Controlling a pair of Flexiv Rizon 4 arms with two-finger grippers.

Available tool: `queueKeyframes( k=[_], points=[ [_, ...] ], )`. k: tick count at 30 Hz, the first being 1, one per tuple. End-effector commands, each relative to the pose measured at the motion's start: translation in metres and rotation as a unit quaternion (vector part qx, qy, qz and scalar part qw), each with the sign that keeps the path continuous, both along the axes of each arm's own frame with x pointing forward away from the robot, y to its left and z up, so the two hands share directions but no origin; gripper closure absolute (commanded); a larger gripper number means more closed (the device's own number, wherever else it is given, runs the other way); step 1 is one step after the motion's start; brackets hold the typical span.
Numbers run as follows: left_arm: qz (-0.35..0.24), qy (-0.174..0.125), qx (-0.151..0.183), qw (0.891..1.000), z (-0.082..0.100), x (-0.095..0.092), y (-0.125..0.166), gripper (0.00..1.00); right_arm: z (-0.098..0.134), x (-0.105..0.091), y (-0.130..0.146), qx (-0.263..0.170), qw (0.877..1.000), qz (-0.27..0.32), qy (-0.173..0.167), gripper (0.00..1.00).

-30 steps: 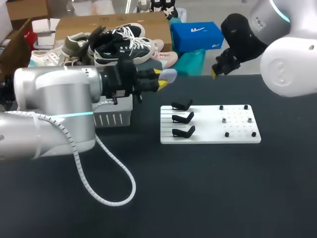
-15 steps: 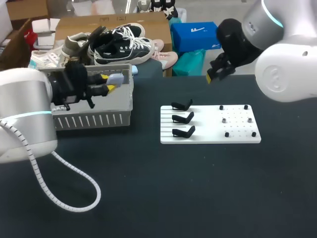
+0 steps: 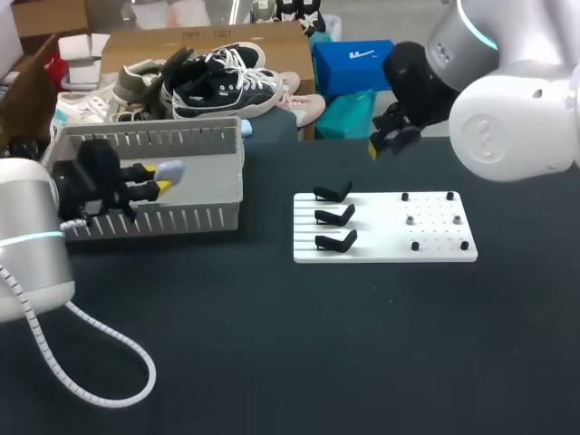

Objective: Pick up each earbud case from the left stands, insert the matching earbuds, close the lid, and place the case in the box.

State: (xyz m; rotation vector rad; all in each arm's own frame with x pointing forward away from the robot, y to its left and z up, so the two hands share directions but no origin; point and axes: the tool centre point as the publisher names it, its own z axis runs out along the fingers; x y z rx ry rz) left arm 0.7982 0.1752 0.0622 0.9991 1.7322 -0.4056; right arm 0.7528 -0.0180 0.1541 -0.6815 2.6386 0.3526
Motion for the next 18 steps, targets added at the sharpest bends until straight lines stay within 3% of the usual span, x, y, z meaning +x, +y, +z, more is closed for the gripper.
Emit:
queueKeyframes(
  k=[1,12,13,15,18],
  points=[
    [0.054,-0.028,0.000,0.998,-0.010,0.019,-0.011,1.00,-0.002,0.002,0.001,-0.002,1.000,-0.003,0.004,0.60],
    [0.048,-0.012,-0.006,0.999,-0.013,0.034,-0.010,1.00,-0.007,0.003,-0.001,0.004,1.000,-0.009,0.009,0.60],
    [0.045,-0.013,-0.007,0.999,-0.012,0.033,-0.011,0.84,-0.007,0.004,-0.001,0.004,1.000,-0.009,0.009,0.60],
    [0.044,-0.011,-0.011,0.999,-0.010,0.032,-0.012,0.00,-0.008,0.004,-0.002,0.005,1.000,-0.009,0.010,0.60],
    [0.044,-0.012,-0.007,0.999,-0.005,0.027,-0.014,0.00,-0.009,0.005,-0.002,0.006,1.000,-0.008,0.011,0.60]
  ],
)
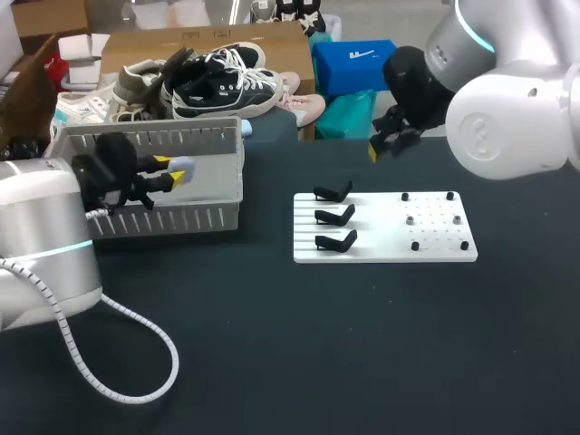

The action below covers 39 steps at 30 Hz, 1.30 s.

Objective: Pick up each earbud case from the left stands, insert the matching earbuds, close the lid, and place the case in the box.

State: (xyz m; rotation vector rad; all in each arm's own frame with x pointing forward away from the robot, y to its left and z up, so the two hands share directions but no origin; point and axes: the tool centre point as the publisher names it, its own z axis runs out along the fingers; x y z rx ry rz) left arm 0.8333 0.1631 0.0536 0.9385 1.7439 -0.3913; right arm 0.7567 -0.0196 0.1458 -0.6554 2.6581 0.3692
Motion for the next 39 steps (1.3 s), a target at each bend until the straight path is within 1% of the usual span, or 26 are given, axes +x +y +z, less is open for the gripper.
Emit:
queueKeyframes(
  k=[1,4,8,9,10,12,14,15,17,19,21,22,24,26,28,29,31,34,35,36,37,38,39],
  points=[
    [0.018,-0.012,0.005,1.000,0.007,-0.010,-0.003,0.00,-0.001,0.001,0.000,0.002,1.000,0.001,0.001,0.60],
    [0.011,-0.018,0.004,1.000,0.012,-0.013,-0.006,0.00,-0.001,0.001,0.000,0.004,1.000,0.002,0.000,0.60],
    [0.000,-0.025,-0.001,1.000,0.025,-0.024,-0.016,0.00,-0.001,0.001,0.001,0.009,1.000,0.003,-0.003,0.60],
    [-0.003,-0.030,-0.006,1.000,0.029,-0.027,-0.019,0.00,0.000,0.001,0.001,0.012,1.000,0.002,-0.005,0.60],
    [-0.007,-0.031,-0.004,0.999,0.034,-0.029,-0.022,0.00,0.001,0.001,0.000,0.016,1.000,0.001,-0.006,0.60],
    [-0.014,-0.042,-0.018,0.999,0.045,-0.033,-0.030,0.00,0.004,0.001,-0.001,0.024,1.000,0.000,-0.012,0.59],
    [-0.023,-0.047,-0.019,0.998,0.054,-0.034,-0.037,0.00,0.007,0.000,-0.004,0.036,0.999,0.000,-0.019,0.59],
    [-0.031,-0.050,-0.025,0.998,0.059,-0.035,-0.041,0.00,0.010,0.000,-0.007,0.047,0.999,0.002,-0.024,0.58],
    [-0.042,-0.048,-0.027,0.998,0.069,-0.037,-0.054,0.00,0.014,-0.002,-0.013,0.068,0.997,0.002,-0.035,0.57],
    [-0.054,-0.045,-0.032,0.997,0.076,-0.040,-0.066,0.00,0.018,-0.005,-0.020,0.080,0.996,0.001,-0.047,0.57],
    [-0.054,-0.048,-0.056,0.996,0.082,-0.044,-0.074,0.00,0.021,-0.008,-0.027,0.085,0.995,-0.004,-0.058,0.56],
    [-0.056,-0.047,-0.062,0.995,0.085,-0.045,-0.077,0.00,0.022,-0.010,-0.030,0.086,0.994,-0.006,-0.062,0.56],
    [-0.058,-0.055,-0.057,0.995,0.091,-0.050,-0.081,0.00,0.024,-0.015,-0.037,0.091,0.993,-0.005,-0.069,0.56],
    [-0.059,-0.065,-0.065,0.994,0.098,-0.054,-0.087,0.00,0.024,-0.019,-0.044,0.090,0.993,-0.007,-0.074,0.56],
    [-0.060,-0.065,-0.071,0.994,0.103,-0.059,-0.091,0.00,0.024,-0.021,-0.053,0.094,0.993,-0.013,-0.077,0.55],
    [-0.062,-0.067,-0.078,0.993,0.104,-0.061,-0.093,0.00,0.023,-0.022,-0.057,0.099,0.992,-0.017,-0.078,0.55],
    [-0.065,-0.064,-0.082,0.992,0.106,-0.065,-0.098,0.00,0.023,-0.025,-0.066,0.114,0.990,-0.026,-0.079,0.55],
    [-0.071,-0.062,-0.093,0.991,0.110,-0.071,-0.106,0.00,0.023,-0.032,-0.076,0.123,0.988,-0.033,-0.088,0.51],
    [-0.073,-0.061,-0.095,0.991,0.112,-0.074,-0.109,0.00,0.023,-0.035,-0.080,0.129,0.987,-0.039,-0.090,0.48],
    [-0.076,-0.059,-0.101,0.990,0.113,-0.077,-0.112,0.00,0.022,-0.037,-0.084,0.134,0.986,-0.039,-0.092,0.35],
    [-0.077,-0.059,-0.111,0.989,0.114,-0.080,-0.114,0.00,0.021,-0.039,-0.087,0.133,0.986,-0.046,-0.092,0.00],
    [-0.078,-0.058,-0.123,0.988,0.115,-0.084,-0.116,0.00,0.021,-0.039,-0.087,0.133,0.986,-0.046,-0.092,0.00],
    [-0.078,-0.058,-0.123,0.988,0.115,-0.084,-0.116,0.00,0.021,-0.039,-0.087,0.133,0.986,-0.046,-0.092,0.00]
  ],
)
